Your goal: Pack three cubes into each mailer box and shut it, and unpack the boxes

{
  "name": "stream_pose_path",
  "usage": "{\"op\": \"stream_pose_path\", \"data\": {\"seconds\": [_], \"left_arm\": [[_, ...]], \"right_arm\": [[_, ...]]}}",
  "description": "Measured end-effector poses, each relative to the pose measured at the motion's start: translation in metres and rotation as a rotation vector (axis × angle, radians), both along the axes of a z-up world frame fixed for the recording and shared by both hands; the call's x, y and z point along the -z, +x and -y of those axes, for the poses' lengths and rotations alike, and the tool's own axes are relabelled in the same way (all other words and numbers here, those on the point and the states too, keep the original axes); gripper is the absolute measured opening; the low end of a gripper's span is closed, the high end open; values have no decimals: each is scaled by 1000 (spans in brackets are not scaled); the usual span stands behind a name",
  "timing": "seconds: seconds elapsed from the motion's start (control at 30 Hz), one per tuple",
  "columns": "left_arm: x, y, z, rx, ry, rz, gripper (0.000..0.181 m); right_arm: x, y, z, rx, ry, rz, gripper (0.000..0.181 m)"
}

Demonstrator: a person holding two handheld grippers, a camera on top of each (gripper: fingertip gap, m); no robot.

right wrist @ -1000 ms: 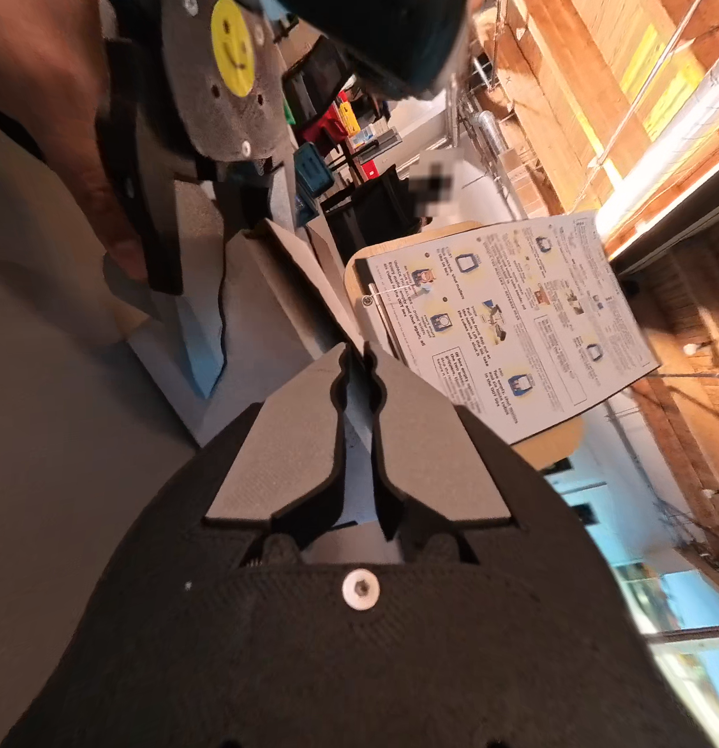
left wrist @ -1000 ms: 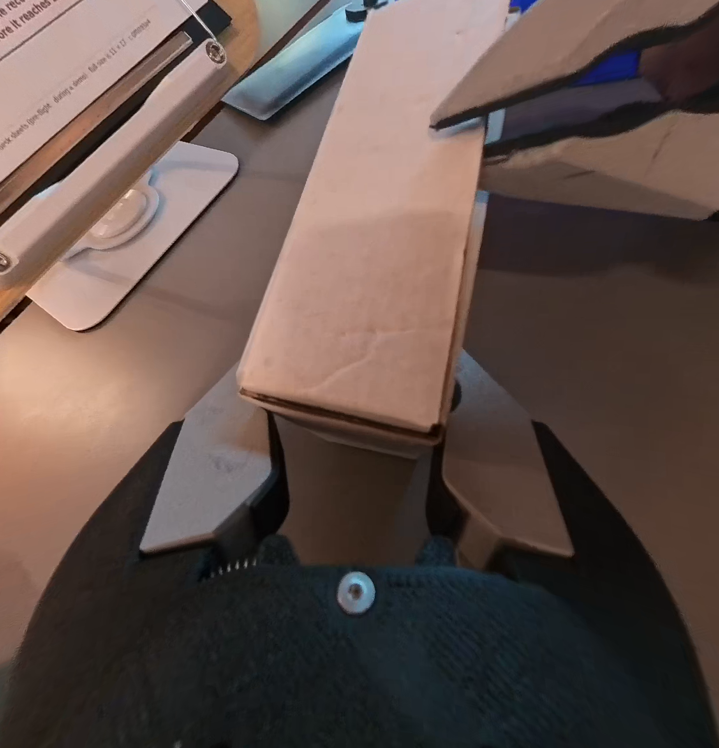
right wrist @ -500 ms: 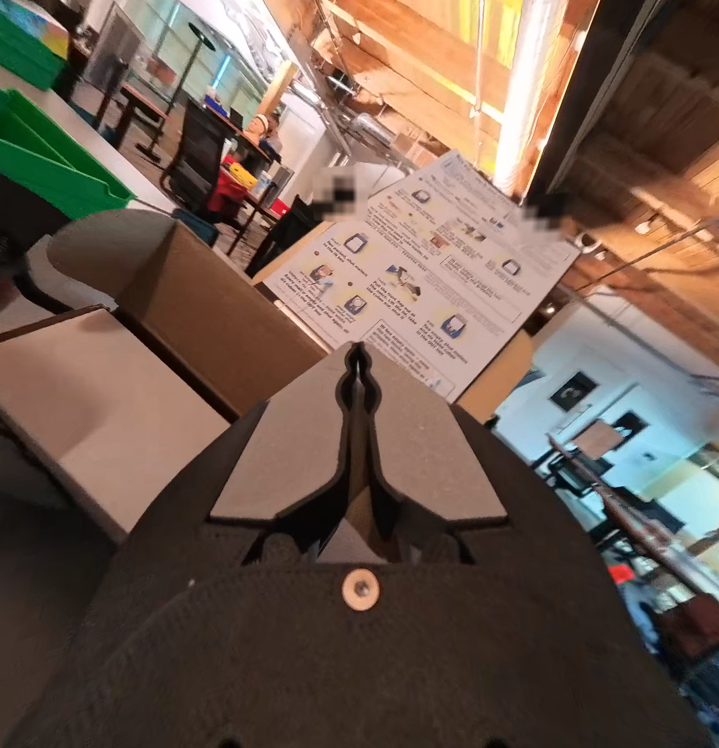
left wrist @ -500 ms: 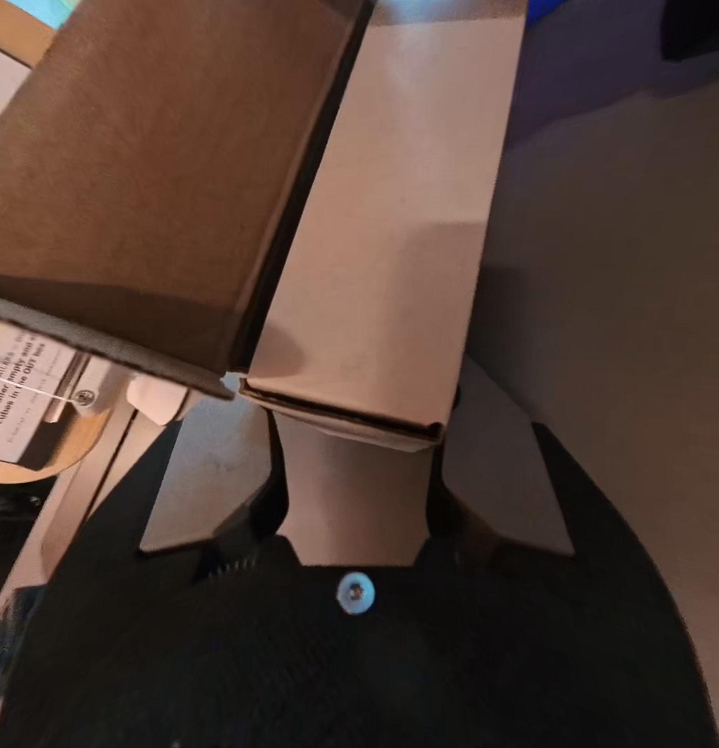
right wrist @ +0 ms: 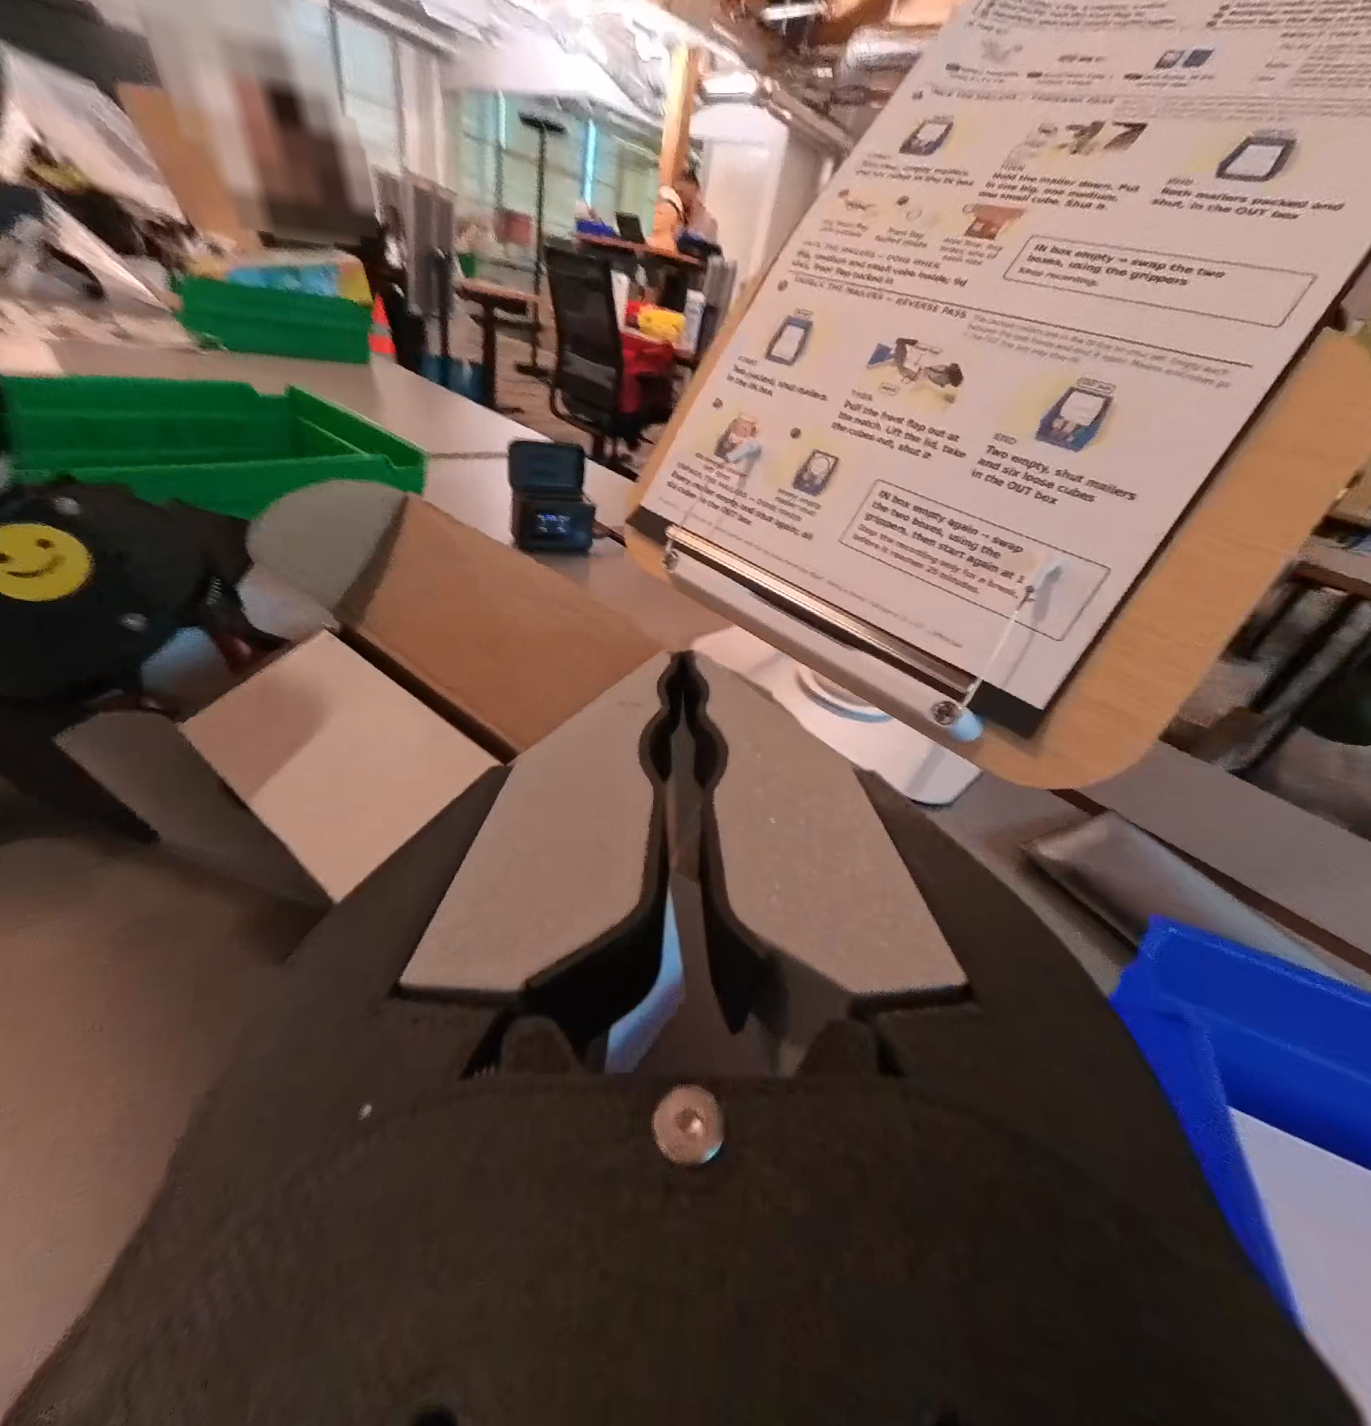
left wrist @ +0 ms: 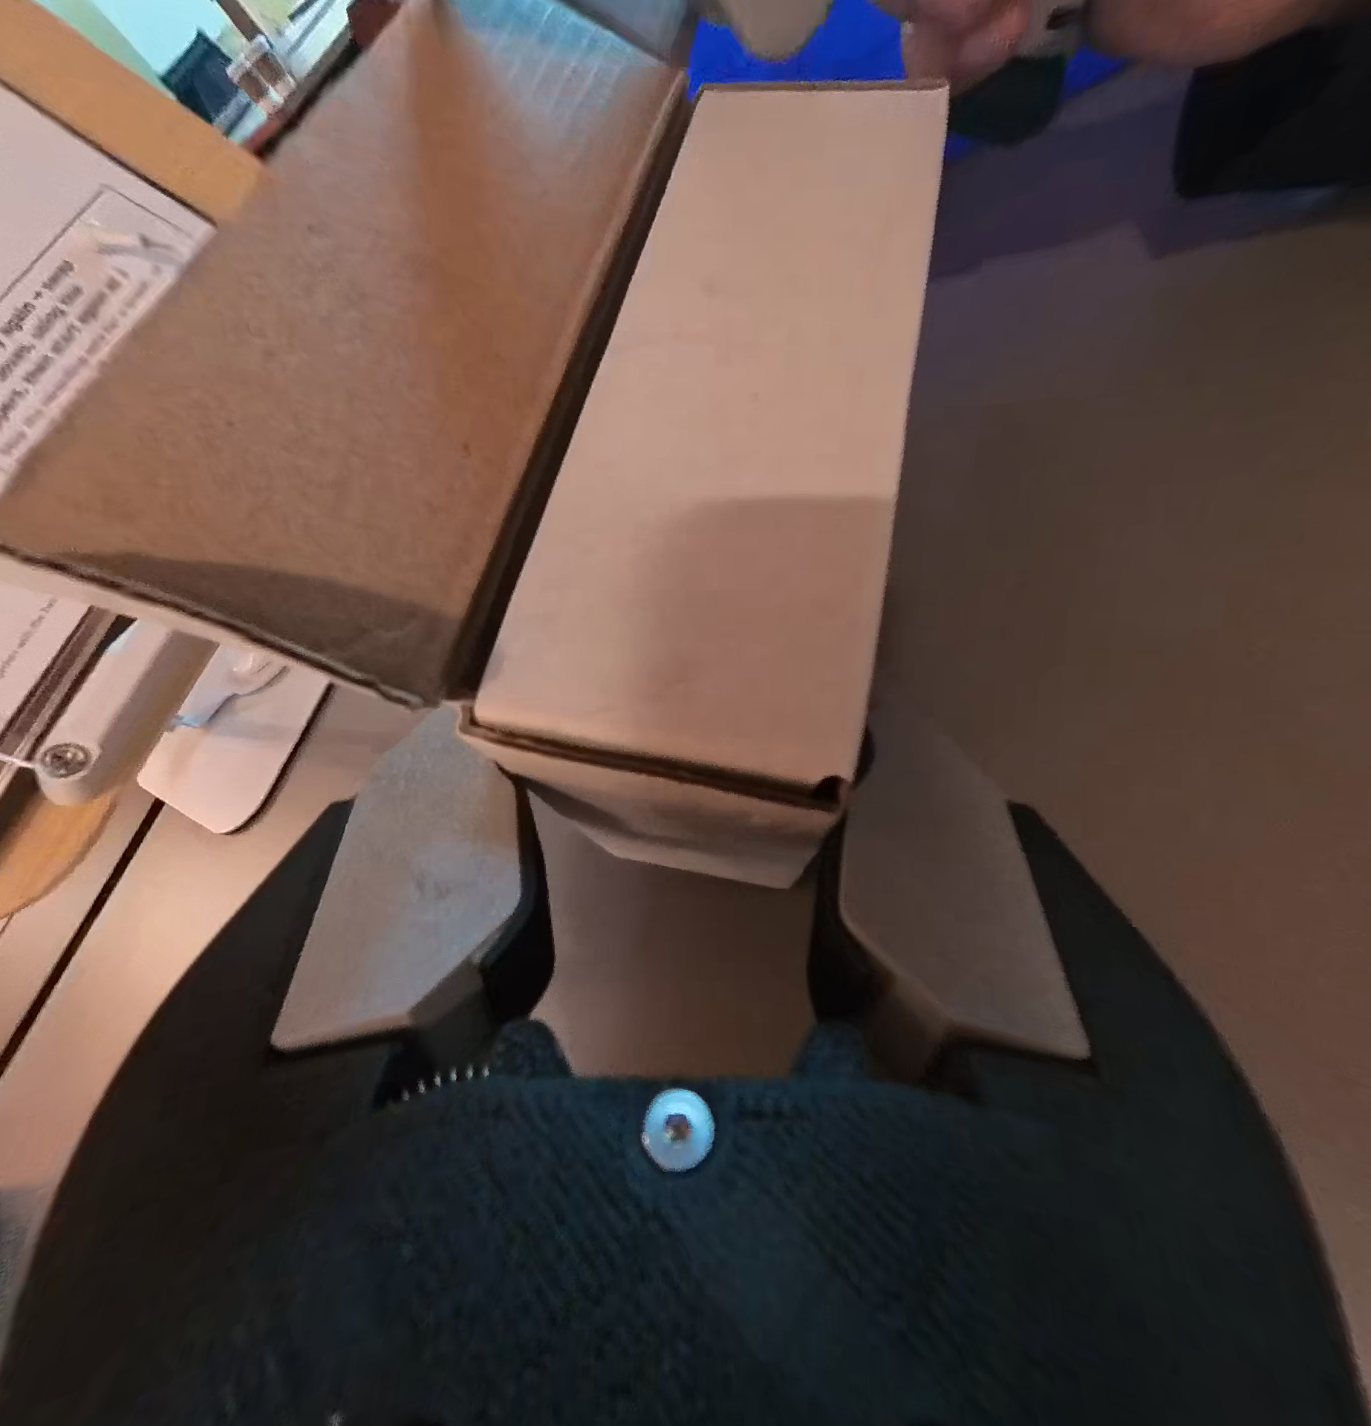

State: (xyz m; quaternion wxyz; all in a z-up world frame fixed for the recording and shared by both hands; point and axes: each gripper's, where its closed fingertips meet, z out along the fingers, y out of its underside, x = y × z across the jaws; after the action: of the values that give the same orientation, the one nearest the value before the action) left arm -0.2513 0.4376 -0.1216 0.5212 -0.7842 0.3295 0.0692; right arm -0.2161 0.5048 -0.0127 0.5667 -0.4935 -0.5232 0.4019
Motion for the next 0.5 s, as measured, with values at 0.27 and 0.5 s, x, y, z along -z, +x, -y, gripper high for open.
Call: {"op": "stream_pose_path", "data": {"seconds": [0.27, 0.5], "left_arm": [[-6, -7, 4, -4, -10, 195, 84], [-45, -5, 15, 82, 1, 596, 86]], "right_arm": [[3, 6, -9, -78, -169, -55, 0], [-2, 8, 11, -146, -64, -56, 0]]}}
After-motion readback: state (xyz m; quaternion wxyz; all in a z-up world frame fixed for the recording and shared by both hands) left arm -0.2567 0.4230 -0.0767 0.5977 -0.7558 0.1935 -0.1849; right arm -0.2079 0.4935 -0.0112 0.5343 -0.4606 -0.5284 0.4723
